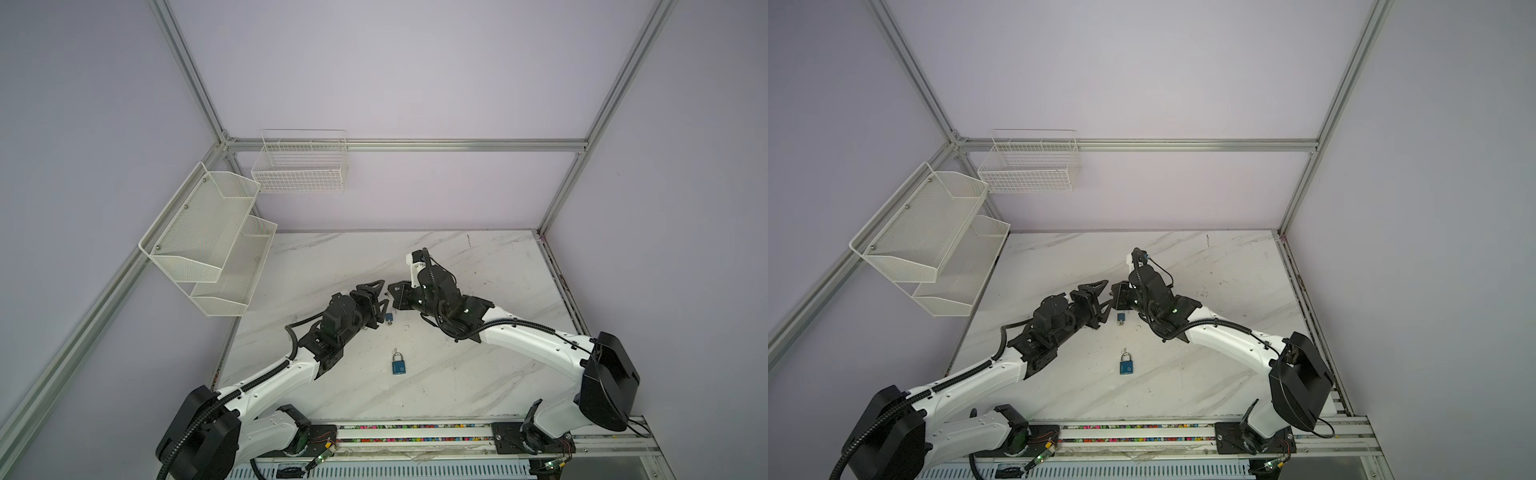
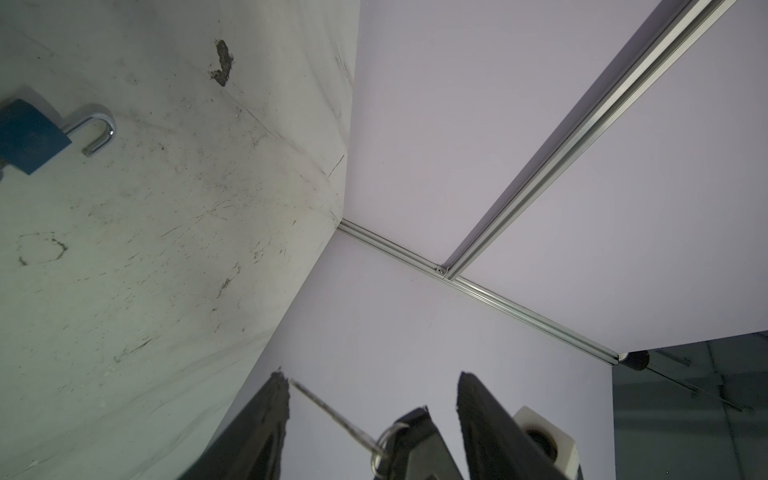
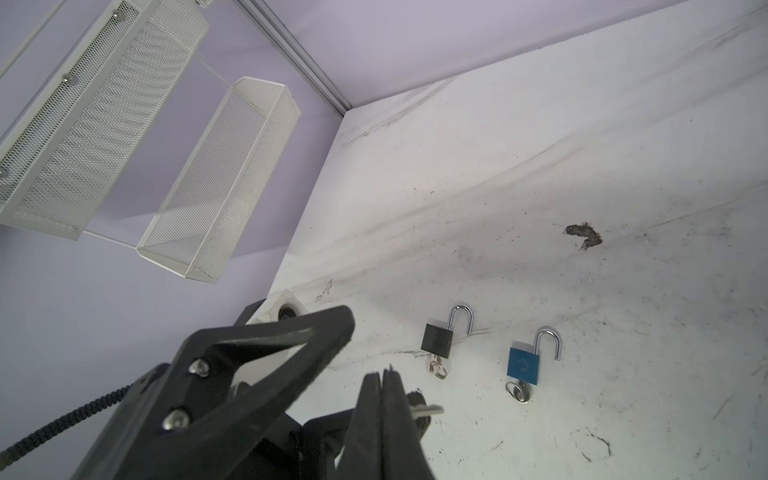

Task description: Unlock with the key

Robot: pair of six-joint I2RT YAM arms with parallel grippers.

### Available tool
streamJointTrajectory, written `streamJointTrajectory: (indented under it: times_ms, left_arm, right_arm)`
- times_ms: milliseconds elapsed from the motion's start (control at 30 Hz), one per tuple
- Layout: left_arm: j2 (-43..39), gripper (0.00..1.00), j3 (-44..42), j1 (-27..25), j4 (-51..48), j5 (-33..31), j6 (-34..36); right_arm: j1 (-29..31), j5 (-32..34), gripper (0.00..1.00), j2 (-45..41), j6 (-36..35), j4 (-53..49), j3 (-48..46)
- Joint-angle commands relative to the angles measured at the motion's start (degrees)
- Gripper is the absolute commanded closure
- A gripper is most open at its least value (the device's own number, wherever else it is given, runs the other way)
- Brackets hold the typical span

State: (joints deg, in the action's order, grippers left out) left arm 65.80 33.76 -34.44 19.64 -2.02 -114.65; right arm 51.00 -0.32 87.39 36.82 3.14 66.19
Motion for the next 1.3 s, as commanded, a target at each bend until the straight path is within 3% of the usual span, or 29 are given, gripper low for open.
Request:
streamJointTrajectory:
  times_ms: [0, 200, 700, 1267]
  left_arm:
    - [-0.27, 0.30, 0.49, 0.39, 2.39, -1.71, -2.93]
    - [-0.50, 0.31, 0.26, 0.42, 2.86, -4.70, -3.86]
    - [2.82, 0.53, -1.41, 0.42, 9.10, -4.31, -6.28]
    - [2.17, 0.77, -1.24, 0.40, 9.39, -4.75, -5.21]
  right_arm:
    - [-0.22, 0.58, 1.00, 1.53, -0.04, 3.42, 1.63]
    - [-0.21, -2.22, 1.00, 1.38, 0.70, 6.13, -0.72]
    - [-0.20, -3.11, 1.00, -0.09, 0.27, 6.90, -1.80]
    - [-0.20, -2.36, 1.00, -2.17, -0.01, 6.66, -2.58]
